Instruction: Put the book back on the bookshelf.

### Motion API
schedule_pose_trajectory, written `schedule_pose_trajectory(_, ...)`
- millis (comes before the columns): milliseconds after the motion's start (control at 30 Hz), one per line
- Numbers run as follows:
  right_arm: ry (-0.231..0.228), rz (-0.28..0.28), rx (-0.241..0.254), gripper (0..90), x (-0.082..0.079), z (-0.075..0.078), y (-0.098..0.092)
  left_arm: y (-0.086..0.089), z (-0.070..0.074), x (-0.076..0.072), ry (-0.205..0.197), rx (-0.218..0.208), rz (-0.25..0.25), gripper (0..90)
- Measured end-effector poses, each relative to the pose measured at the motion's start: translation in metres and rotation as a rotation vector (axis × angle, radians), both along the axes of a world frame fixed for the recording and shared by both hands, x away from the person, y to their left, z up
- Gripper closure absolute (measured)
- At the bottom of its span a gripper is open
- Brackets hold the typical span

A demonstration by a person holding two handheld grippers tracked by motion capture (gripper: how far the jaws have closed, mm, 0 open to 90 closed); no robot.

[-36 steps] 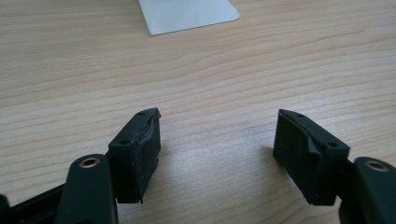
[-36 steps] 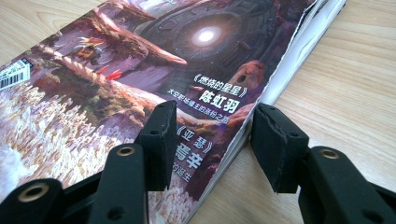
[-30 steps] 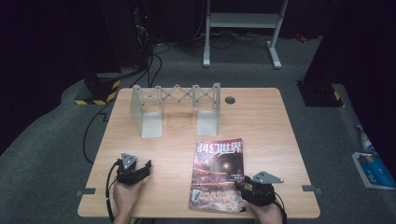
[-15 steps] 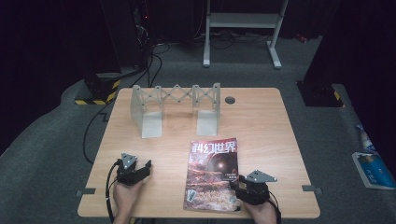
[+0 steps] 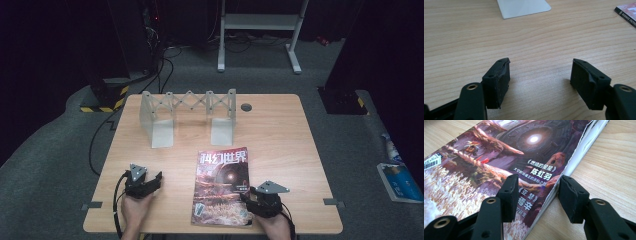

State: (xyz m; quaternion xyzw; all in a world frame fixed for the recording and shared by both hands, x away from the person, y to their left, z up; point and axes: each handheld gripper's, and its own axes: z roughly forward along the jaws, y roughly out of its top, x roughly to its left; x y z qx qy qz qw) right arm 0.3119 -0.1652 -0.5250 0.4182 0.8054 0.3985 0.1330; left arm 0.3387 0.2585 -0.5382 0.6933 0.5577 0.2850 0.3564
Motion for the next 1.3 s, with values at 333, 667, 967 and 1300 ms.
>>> schedule_pose_trajectory(333,0.008,0.005,0.0,51.3,0.003,0.0,0.009,0.001,0.001,-0.001,0.006,-0.015,-0.014,31.5)
schedule_pose_trajectory(667,0.001,0.009,0.0,51.3,0.004,0.0,0.019,0.002,0.002,-0.002,0.02,-0.045,-0.013,29.2)
schedule_pose_trajectory(967,-0.002,0.015,-0.004,51.2,0.004,0.0,0.019,0.0,0.005,-0.004,0.028,-0.076,-0.052,31.9)
schedule_pose_trajectory(1300,-0.009,0.007,0.014,51.2,0.002,-0.002,0.019,-0.016,0.01,-0.007,0.031,-0.119,-0.112,32.1)
